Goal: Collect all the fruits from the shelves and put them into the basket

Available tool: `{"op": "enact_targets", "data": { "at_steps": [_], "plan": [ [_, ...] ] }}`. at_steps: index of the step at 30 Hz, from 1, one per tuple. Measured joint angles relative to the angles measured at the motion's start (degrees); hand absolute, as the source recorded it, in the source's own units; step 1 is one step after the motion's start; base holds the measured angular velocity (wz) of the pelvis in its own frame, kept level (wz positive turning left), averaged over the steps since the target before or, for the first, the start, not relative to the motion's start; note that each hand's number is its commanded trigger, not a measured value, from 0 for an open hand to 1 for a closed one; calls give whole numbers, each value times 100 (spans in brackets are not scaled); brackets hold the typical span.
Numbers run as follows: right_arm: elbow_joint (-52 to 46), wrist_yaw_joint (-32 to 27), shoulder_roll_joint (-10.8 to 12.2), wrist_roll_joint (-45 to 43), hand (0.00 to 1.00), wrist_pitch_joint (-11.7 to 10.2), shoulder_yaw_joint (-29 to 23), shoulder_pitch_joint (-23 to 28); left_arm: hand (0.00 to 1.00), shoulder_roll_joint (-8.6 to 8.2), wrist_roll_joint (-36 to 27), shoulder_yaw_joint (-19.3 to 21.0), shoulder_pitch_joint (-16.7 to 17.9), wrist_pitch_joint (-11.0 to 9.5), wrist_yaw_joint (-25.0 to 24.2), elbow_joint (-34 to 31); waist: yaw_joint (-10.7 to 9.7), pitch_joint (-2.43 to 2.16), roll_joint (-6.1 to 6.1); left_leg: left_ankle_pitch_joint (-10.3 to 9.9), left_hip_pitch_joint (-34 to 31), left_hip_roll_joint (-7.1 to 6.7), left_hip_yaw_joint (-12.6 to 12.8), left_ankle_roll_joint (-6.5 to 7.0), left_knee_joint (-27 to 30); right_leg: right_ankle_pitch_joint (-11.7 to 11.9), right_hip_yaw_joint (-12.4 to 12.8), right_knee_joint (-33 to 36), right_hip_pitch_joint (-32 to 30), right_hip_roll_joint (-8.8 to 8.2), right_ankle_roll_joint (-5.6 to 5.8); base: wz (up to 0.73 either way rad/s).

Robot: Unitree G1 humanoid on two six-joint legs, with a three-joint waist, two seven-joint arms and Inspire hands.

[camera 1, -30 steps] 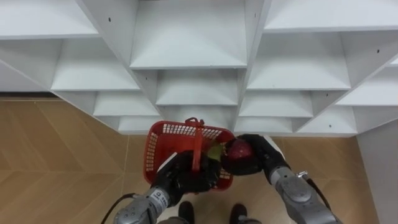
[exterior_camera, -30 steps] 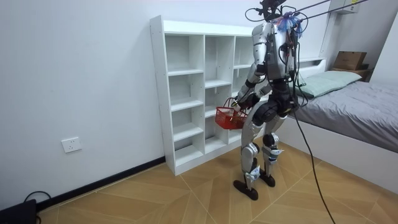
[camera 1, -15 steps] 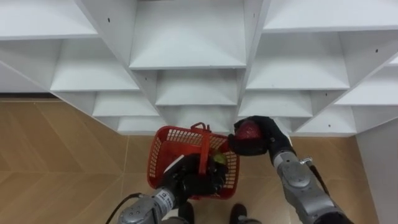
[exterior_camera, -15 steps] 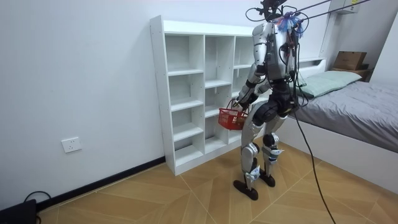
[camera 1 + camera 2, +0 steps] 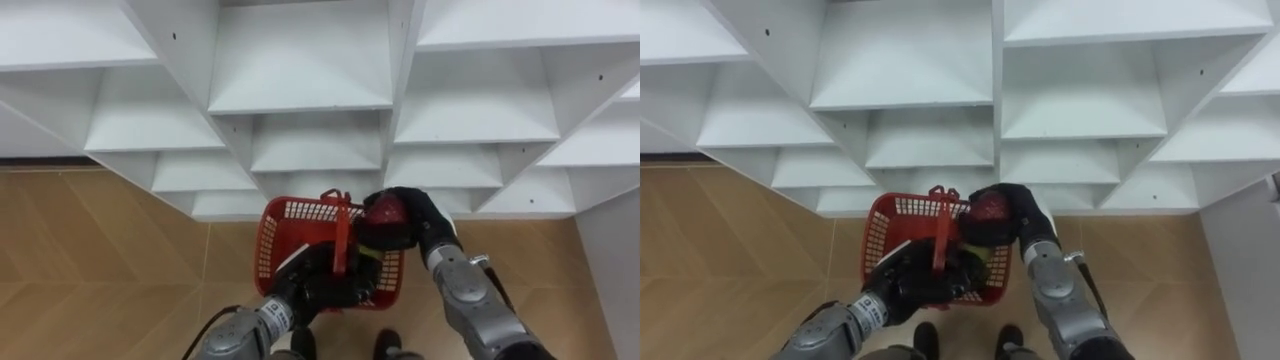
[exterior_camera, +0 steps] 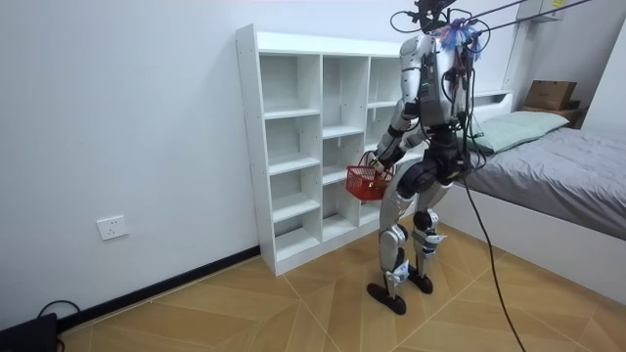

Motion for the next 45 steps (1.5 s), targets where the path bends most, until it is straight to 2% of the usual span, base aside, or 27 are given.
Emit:
{"op": "enact_targets", "data": {
  "at_steps": [10, 11, 12, 19, 35, 45],
  "plan": [
    [168, 249, 37, 279, 99, 0, -17, 0, 100, 10, -159, -37, 7, 0, 1, 0, -113, 9, -14, 3, -24, 11, -4, 13, 17, 21, -14, 2, 13, 2, 6, 0],
    [215, 269, 53, 318, 56, -1, -24, 0, 100, 18, -164, -46, 10, 1, 1, 2, -141, 10, -15, 0, -29, 11, -4, 18, 18, 22, -14, 2, 9, 2, 8, 0],
    [225, 276, 56, 324, 0, -1, -24, 0, 100, 24, -164, -55, 11, 1, 1, 3, -145, 10, -16, -1, -31, 11, -4, 19, 19, 23, -14, 1, 7, 2, 9, 0],
    [230, 309, 63, 321, 0, -5, -31, -1, 100, 38, -189, -85, 10, 0, -1, 2, -167, 19, -30, -6, -38, 11, -2, 25, 27, 24, -12, 0, -5, 3, 8, 0],
    [504, 631, 94, 307, 0, -366, -60, 12, 100, 126, -91, -133, 7, 1, -2, -6, -294, 19, -29, -35, -183, 40, -8, 47, 98, 72, -21, -93, -89, 38, 28, 0],
    [580, 855, 115, 311, 0, -411, -125, 11, 100, 158, 13, -116, 1, 1, 21, -33, -286, 18, -28, -54, -186, 41, -18, 47, 107, 71, -20, -102, -88, 39, 31, 0]
  ]
}}
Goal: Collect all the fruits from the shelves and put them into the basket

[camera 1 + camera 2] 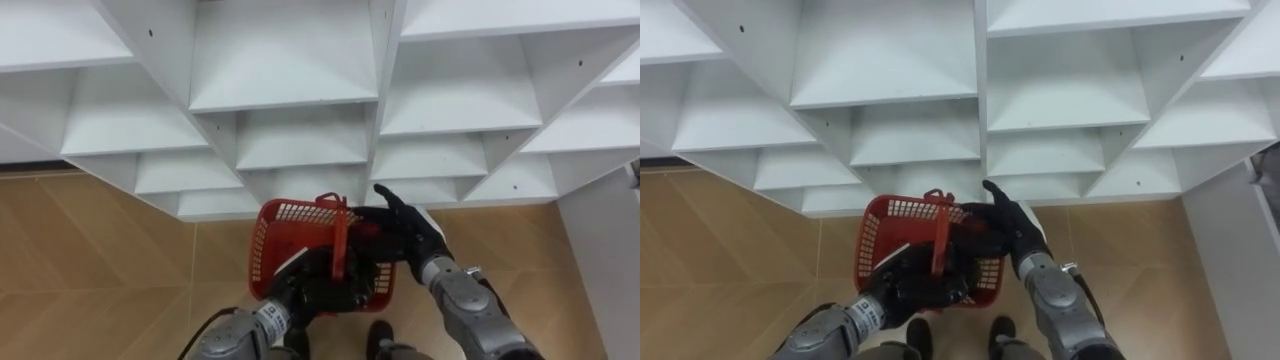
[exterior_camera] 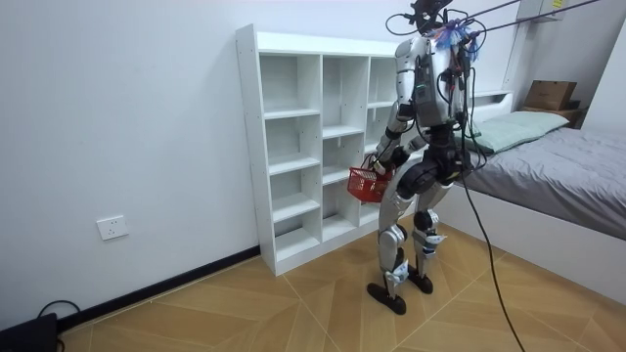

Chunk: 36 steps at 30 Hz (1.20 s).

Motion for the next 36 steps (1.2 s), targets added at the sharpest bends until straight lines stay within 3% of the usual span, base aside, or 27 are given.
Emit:
{"op": "enact_targets", "data": {
  "at_steps": [12, 19, 27, 33, 36],
  "plan": [
    [75, 160, 7, 63, 0, -80, -2, 4, 100, 25, 16, -6, -6, 1, 11, -15, 10, 0, 0, -6, -2, 4, -14, 0, 24, 2, 0, 9, 0, 3, 1, 0],
    [126, 486, -7, 257, 0, -83, -15, -5, 100, 13, 713, 223, -11, 1, 1, -151, -2, -1, -2, -6, -4, 19, -9, -2, 22, 10, 10, -2, 9, 17, -3, 0],
    [114, 782, -37, 365, 0, -82, -10, 10, 100, 24, 740, 242, -11, 1, 2, -169, -7, 2, -53, -8, -5, 39, 0, -6, 22, 17, 8, 0, 19, 31, -12, 0],
    [103, 928, -108, 456, 0, -73, 14, 364, 100, 65, 923, 193, 99, -1, -126, 7, -11, -13, -114, -2, 196, 76, -31, -14, -106, 135, -39, -322, 323, 106, 3, -2],
    [68, 1011, -138, 444, 0, -77, 35, 518, 100, 187, 1017, 170, 155, -1, -148, 44, -21, -24, -132, -1, 202, 78, -33, -14, -101, 154, -44, -382, 346, 114, 12, 0]
  ]
}}
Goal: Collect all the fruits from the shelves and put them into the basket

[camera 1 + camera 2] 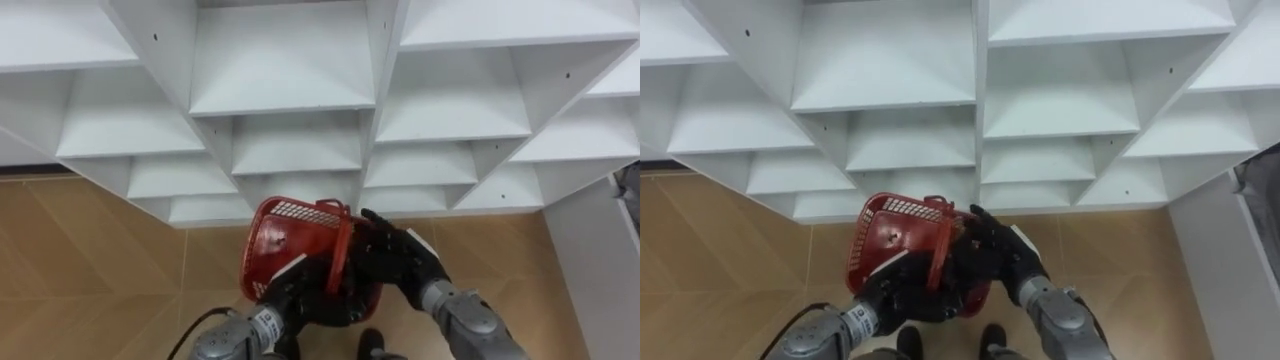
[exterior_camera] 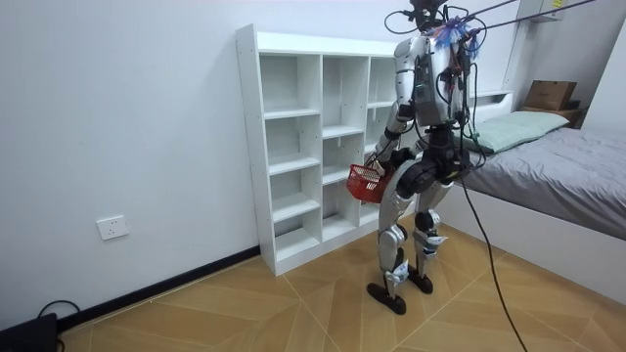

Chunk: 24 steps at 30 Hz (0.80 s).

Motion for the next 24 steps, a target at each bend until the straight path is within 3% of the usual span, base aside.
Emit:
{"op": "enact_targets", "data": {
  "at_steps": [6, 8, 12, 15, 17, 19, 21, 24],
  "plan": [
    [91, 32, -175, -34, 0, -4, 73, 405, 100, 271, 118, 40, 99, -155, 22, 393, -18, -8, -8, -4, 433, -22, 8, -5, -227, -5, -35, -219, 454, 15, 30, 2],
    [88, 43, -185, -55, 0, -6, 72, 620, 100, 343, 121, 50, 224, -175, 34, 444, -17, -40, -15, -4, 594, -36, 21, -6, -327, -13, -39, -303, 605, 13, 42, 0],
    [84, 81, -242, -54, 0, -10, 56, 761, 100, 345, 230, 174, 376, -217, 38, 454, -17, -62, 0, -2, 761, -42, 18, -8, -384, 0, -57, -421, 786, 23, 53, 0],
    [71, 70, -290, -67, 0, -88, -147, 951, 100, 327, 422, 418, 649, -290, 154, 458, -17, -94, 14, 4, 1121, -55, 11, -29, -586, 18, -61, -625, 1152, 51, 71, 0],
    [79, -32, -369, -61, 0, -106, -342, 1175, 100, 326, 615, 710, 928, -438, 289, 455, -19, -188, 0, 25, 1428, -125, -8, -52, -823, -5, -56, -759, 1427, 52, 94, 2],
    [62, -45, -419, -161, 0, -120, -577, 1375, 100, 340, 678, 978, 1137, -511, 406, 455, -26, -212, -32, 35, 1677, -130, 5, -67, -979, -32, -42, -844, 1640, 58, 106, 0],
    [65, -105, -459, -327, 0, -120, -725, 1536, 100, 353, 793, 1247, 1272, -571, 523, 527, -13, -227, -68, 37, 1856, -134, -2, -76, -1046, -58, -46, -907, 1807, 67, 108, 0],
    [108, -210, -466, -326, 0, -120, -870, 1682, 100, 354, 853, 1573, 1337, -663, 750, 917, -54, -200, -118, 24, 2080, -144, 25, -94, -1128, -90, -76, -992, 2042, 73, 115, 2]
  ]
}}
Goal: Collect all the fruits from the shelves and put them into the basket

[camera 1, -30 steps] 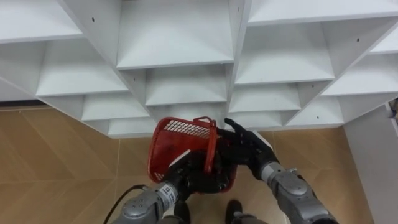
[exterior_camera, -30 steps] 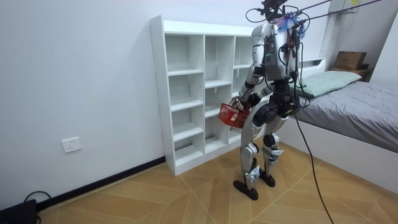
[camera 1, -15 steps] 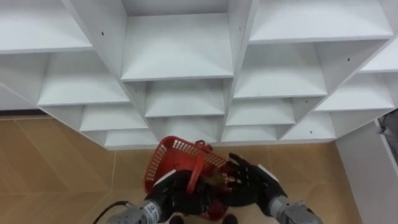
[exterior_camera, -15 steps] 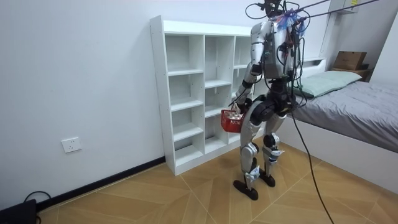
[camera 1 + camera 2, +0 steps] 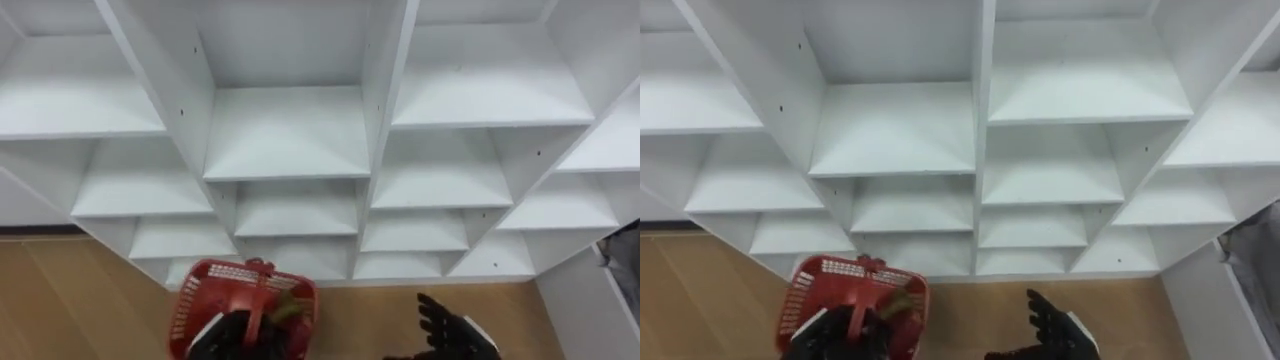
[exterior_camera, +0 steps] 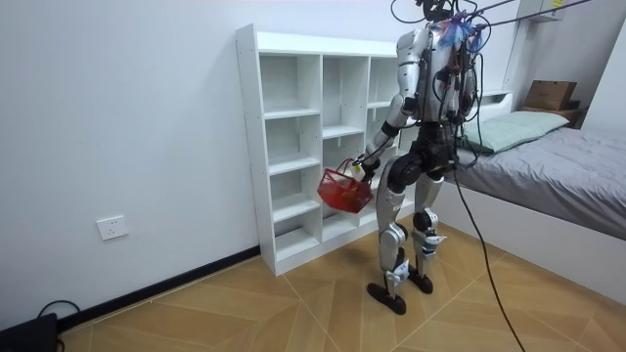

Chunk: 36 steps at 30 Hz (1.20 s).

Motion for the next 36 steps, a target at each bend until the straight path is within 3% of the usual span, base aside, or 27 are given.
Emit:
{"op": "enact_targets", "data": {
  "at_steps": [4, 5, 8, 15, 16, 27, 32, 36],
  "plan": [
    [27, -36, 4, 44, 0, 6, -53, 313, 100, 0, -3, 305, 287, -4, 309, 227, -39, 13, -47, -15, 362, -26, -6, -13, -190, -21, -7, -152, 364, 18, 29, 3],
    [104, -31, 17, 10, 0, 5, -147, 335, 100, -9, -3, 414, 298, -4, 389, 325, -43, 36, -52, -17, 439, -33, 0, -11, -213, -24, 9, -190, 432, 18, 35, 0],
    [208, -108, 49, 8, 0, 8, -369, 437, 100, -31, -56, 646, 361, -7, 581, 578, -52, 44, -18, -74, 613, -46, 3, -12, -242, -60, 39, -224, 554, 19, 63, -5],
    [414, -219, 187, 11, 0, 9, -712, 599, 100, -108, -68, 767, 430, -27, 756, 902, -69, 33, 13, -118, 829, -62, 20, -8, -301, -88, 78, -228, 729, 18, 89, -4],
    [475, -250, 224, 7, 0, 11, -791, 601, 100, -154, -68, 855, 429, -27, 772, 1069, -70, 14, 23, -127, 836, -62, 22, -8, -300, -101, 75, -226, 736, 17, 91, 0],
    [860, -550, 273, 77, 0, 143, -1014, 733, 100, -343, -80, 1408, 450, 11, 822, 1684, -70, -2, 63, -187, 982, -62, 5, -8, -279, -129, 63, -320, 928, 19, 106, 1],
    [1219, -618, 420, 74, 0, 363, -1421, 660, 100, -394, -304, 1795, 494, 292, 715, 1831, -76, 3, 36, -195, 1003, -69, 4, -8, -279, -140, 70, -322, 965, 18, 118, 0],
    [1577, -560, 453, 304, 0, 502, -1552, 525, 100, -419, -307, 1851, 535, 470, 715, 1939, -88, 12, 12, -220, 1121, -81, -1, 0, -311, -173, 69, -335, 1103, 16, 138, 1]
  ]
}}
